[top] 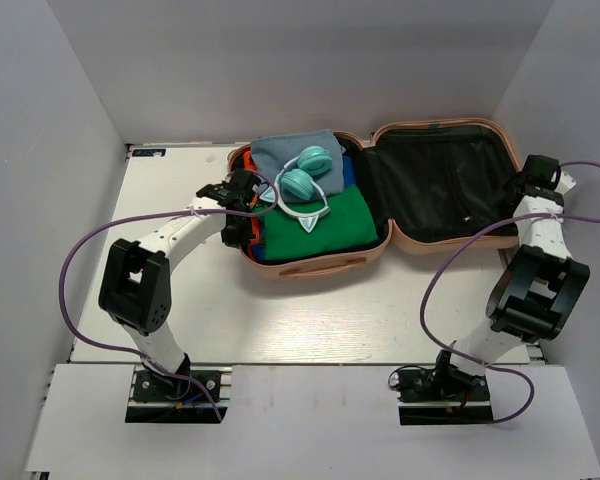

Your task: Pack the luggage

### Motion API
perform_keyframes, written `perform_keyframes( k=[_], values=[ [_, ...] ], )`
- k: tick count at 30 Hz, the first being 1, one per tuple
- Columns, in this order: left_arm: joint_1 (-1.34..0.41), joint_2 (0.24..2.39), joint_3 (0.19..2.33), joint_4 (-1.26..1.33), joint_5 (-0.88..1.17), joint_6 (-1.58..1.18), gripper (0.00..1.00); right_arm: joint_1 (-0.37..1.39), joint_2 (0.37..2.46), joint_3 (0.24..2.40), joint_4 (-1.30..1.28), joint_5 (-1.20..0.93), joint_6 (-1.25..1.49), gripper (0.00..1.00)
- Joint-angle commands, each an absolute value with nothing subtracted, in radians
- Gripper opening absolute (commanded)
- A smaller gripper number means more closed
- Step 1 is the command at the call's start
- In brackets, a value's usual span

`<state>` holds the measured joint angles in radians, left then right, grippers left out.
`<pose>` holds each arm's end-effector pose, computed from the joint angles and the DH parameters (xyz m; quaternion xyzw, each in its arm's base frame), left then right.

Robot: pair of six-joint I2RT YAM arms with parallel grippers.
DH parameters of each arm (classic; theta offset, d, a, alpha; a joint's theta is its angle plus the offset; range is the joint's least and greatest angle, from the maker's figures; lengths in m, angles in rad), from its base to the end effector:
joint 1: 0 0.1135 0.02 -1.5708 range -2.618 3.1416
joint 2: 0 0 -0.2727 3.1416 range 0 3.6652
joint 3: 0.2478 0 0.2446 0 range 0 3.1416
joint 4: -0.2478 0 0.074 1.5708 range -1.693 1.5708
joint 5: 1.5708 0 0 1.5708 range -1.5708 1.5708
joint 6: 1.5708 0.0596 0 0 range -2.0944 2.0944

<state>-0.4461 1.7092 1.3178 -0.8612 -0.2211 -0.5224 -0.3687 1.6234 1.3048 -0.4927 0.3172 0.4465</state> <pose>0.3133 -0.1354 0.2231 -0.0549 0.9800 0.0231 0.1901 0.3368 -0.1501 0.2738 0.4173 0.8188 -0.1323 0.3715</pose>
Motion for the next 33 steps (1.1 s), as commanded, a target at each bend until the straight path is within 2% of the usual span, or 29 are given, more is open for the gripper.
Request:
perform_keyframes(
  k=[1, 7, 11, 21, 25, 33],
  values=[
    [-0.454, 1.689, 1.364, -0.876, -0.175, -0.486, 0.0, -0.383, 1.658, 1.261, -0.324, 0.305, 0.538, 0.9],
    [-0.456, 1.69, 1.351, -0.877, -0.189, -0.486, 0.0, -0.41, 1.697, 1.163, -0.281, 0.376, 0.586, 0.9],
    [-0.457, 1.694, 1.356, -0.885, -0.19, -0.489, 0.0, -0.426, 1.727, 1.186, -0.308, 0.359, 0.597, 0.9],
    [-0.456, 1.713, 1.353, -0.865, -0.181, -0.492, 0.0, -0.426, 1.686, 1.506, -0.572, 0.399, 0.431, 0.9],
    [-0.456, 1.718, 1.362, -0.871, -0.183, -0.479, 0.0, -0.443, 1.646, 1.415, -0.585, 0.439, 0.452, 0.9],
    [-0.453, 1.735, 1.376, -0.881, -0.183, -0.472, 0.0, -0.479, 1.715, 1.309, -0.572, 0.41, 0.554, 0.9]
  ],
)
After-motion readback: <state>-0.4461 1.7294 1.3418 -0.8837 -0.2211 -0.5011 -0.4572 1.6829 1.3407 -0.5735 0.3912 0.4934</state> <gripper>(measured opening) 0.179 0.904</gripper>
